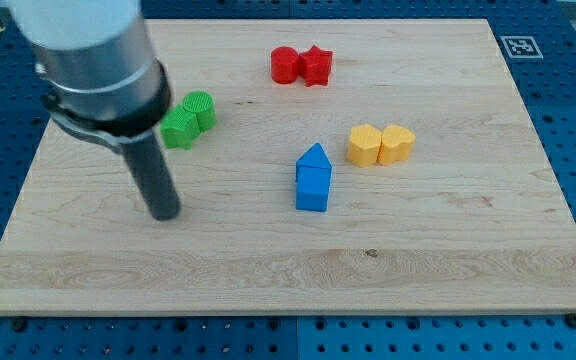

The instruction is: Move your arm towards the bottom left of the cube

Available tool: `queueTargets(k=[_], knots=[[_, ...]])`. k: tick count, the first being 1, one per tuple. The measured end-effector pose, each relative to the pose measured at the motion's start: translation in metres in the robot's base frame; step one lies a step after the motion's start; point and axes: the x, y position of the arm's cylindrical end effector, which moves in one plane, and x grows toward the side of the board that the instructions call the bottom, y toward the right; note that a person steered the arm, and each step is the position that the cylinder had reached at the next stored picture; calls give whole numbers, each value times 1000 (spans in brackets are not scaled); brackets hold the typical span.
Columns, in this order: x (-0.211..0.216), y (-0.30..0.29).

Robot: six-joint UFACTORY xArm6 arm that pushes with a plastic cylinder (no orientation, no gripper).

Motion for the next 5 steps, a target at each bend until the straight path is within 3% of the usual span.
queueTargets(k=[5], knots=[[10, 23]])
